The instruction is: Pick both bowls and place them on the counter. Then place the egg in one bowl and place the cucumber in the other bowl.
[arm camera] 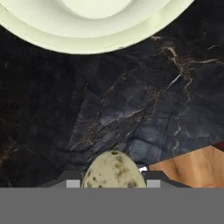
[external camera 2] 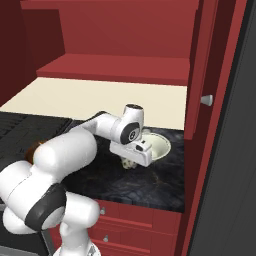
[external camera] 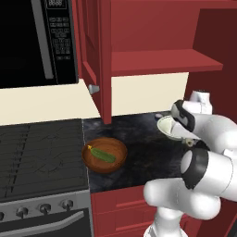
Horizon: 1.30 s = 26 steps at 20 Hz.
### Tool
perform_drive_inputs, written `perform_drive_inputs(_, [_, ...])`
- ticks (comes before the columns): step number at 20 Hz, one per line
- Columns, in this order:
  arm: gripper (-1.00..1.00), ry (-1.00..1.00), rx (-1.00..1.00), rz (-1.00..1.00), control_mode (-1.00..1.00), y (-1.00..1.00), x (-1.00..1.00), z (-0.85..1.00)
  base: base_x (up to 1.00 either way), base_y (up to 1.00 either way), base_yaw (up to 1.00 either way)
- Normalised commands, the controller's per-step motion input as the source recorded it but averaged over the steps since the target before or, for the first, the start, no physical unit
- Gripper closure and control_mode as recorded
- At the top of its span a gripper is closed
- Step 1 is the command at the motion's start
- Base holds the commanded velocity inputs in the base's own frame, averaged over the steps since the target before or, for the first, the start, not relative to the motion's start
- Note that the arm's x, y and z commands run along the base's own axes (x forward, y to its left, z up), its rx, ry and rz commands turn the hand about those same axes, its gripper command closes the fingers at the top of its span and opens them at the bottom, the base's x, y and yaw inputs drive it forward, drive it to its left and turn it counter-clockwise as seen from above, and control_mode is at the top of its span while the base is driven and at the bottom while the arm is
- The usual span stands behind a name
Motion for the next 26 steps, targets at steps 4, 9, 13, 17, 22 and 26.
perform_drive_inputs(4, [1.0, -0.14, 0.0, 0.01, -1.0, -0.01, 0.15, 0.67, 0.0, 0.0, 0.0])
perform_drive_inputs(9, [1.0, -0.04, 0.0, 0.02, -1.0, -0.14, 0.41, 0.19, 0.0, 0.0, 0.0])
perform_drive_inputs(13, [1.0, 0.0, 0.0, 0.01, -1.0, -0.24, 0.65, 0.0, 0.0, 0.0, 0.0])
perform_drive_inputs(17, [1.0, 0.01, 0.01, 0.0, -1.0, -0.23, 0.69, 0.0, 0.0, 0.0, 0.0])
perform_drive_inputs(22, [1.0, 0.08, 0.02, 0.03, -1.0, -0.19, 0.58, -0.23, 0.0, 0.0, 0.0])
perform_drive_inputs(26, [1.0, 0.13, 0.03, 0.06, -1.0, -0.07, 0.6, -0.46, 0.0, 0.0, 0.0])
